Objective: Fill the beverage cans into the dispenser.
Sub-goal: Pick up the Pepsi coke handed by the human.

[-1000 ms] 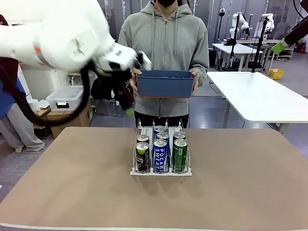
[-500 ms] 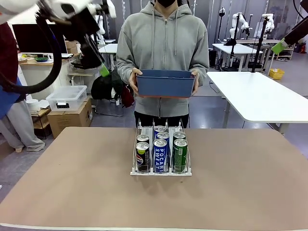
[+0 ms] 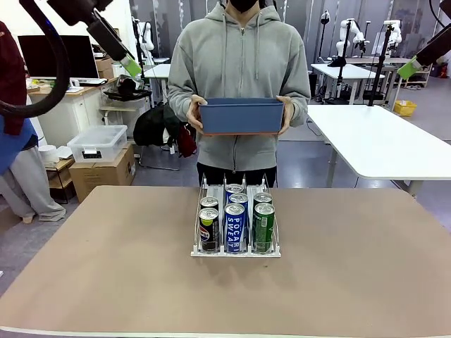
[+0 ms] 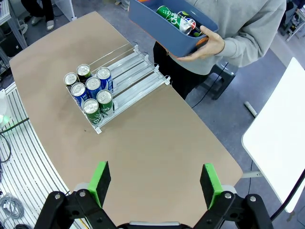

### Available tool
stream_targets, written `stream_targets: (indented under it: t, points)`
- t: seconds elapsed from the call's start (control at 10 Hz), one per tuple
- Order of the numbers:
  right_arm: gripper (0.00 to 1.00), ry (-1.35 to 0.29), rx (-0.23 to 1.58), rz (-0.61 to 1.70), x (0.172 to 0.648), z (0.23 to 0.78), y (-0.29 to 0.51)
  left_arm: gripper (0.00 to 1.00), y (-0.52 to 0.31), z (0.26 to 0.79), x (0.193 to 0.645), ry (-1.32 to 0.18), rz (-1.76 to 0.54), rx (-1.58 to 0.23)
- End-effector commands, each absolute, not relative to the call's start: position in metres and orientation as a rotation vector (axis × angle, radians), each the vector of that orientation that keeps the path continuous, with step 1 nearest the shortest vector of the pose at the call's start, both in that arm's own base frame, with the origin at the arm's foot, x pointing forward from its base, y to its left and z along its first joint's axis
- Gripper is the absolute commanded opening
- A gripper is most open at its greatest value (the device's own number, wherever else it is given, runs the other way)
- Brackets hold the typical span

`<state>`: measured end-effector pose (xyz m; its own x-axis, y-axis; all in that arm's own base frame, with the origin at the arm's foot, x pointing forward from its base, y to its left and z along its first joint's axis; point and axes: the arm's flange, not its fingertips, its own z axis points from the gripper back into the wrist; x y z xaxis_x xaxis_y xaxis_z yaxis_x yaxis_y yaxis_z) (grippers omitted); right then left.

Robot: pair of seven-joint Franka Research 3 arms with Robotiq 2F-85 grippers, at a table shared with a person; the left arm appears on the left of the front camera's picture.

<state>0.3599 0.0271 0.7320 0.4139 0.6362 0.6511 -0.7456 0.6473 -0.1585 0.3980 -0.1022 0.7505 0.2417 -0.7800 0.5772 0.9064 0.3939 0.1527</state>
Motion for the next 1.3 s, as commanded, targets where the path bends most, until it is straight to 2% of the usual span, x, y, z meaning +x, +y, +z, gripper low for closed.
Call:
stream_targets:
  t: [0.0,0.7,1.2]
  points:
    - [1.0,-0.741,0.165,0.873,0.36,0.731,0.027,1.0,-0.103,0.751,0.396,-0.618,-1.154,-0.245]
    - [1.0,-0.741,0.165,0.873,0.36,0.731,0.027,1.0,-0.098,0.753,0.398,-0.627,-1.149,-0.193]
    - [1.0,-0.741,0.165,0.873,0.36,0.731,0.027,1.0,-0.081,0.755,0.405,-0.64,-1.145,-0.247]
